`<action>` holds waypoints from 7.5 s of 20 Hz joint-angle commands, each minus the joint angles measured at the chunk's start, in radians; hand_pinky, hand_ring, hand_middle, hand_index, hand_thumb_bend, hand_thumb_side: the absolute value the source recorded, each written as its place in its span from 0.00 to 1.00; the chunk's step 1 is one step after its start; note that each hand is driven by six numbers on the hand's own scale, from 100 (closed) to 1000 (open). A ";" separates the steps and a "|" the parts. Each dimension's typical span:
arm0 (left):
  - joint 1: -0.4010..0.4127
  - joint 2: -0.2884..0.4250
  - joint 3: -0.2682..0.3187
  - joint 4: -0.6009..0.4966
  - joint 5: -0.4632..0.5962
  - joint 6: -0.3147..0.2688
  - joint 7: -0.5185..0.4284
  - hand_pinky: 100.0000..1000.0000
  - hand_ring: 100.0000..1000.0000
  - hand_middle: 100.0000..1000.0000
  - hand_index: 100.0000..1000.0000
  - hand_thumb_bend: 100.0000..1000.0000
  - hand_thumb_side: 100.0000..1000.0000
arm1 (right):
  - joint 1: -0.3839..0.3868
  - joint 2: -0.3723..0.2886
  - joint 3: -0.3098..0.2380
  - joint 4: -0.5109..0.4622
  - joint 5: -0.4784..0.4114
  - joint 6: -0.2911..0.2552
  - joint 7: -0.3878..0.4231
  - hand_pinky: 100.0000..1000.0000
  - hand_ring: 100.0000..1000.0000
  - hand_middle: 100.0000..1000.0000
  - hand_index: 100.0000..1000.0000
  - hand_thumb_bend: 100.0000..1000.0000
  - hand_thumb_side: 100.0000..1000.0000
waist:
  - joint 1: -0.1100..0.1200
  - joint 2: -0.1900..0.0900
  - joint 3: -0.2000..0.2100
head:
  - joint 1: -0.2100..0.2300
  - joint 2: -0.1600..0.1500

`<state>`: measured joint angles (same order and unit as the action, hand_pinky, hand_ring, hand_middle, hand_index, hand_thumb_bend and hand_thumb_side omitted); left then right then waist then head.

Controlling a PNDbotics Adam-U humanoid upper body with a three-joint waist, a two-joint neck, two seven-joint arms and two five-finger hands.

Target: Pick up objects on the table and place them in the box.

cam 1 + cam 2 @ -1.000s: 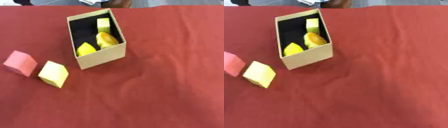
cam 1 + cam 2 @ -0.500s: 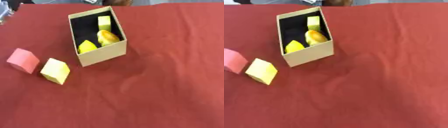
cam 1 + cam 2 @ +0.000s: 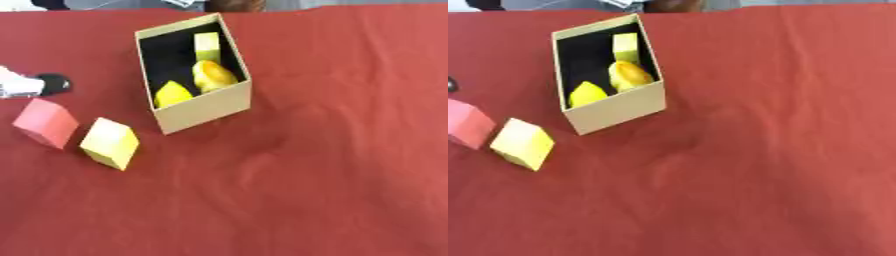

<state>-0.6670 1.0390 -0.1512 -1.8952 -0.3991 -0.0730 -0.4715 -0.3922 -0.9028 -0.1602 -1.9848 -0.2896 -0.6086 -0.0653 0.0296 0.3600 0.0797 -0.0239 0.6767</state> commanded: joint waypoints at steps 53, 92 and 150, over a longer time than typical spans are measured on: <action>-0.030 -0.055 -0.121 0.452 -0.171 -0.030 -0.280 0.90 0.88 0.82 0.89 0.46 0.15 | 0.043 0.019 -0.013 -0.015 0.009 0.055 0.068 0.93 1.00 0.57 0.85 0.00 0.59 | -0.014 0.002 -0.021 | 0.051 -0.031; -0.404 -0.295 -0.115 0.199 -0.146 -0.022 -0.249 0.65 0.58 0.47 0.65 0.02 0.00 | 0.069 0.018 -0.012 -0.015 -0.004 0.064 0.093 0.94 1.00 0.57 0.86 0.00 0.61 | -0.002 -0.024 -0.025 | 0.022 -0.012; -0.108 -0.087 -0.129 -0.088 -0.020 0.068 -0.173 0.83 0.84 0.78 0.87 0.36 0.44 | 0.076 0.043 -0.029 -0.015 -0.028 0.081 0.134 0.96 1.00 0.56 0.86 0.00 0.61 | -0.010 0.004 -0.013 | -0.021 -0.031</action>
<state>-0.7683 0.8989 -0.2921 -1.9513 -0.4384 -0.0185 -0.6405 -0.3081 -0.8312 -0.1729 -1.9848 -0.3120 -0.5259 0.0684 0.0219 0.3815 0.0678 -0.0397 0.6496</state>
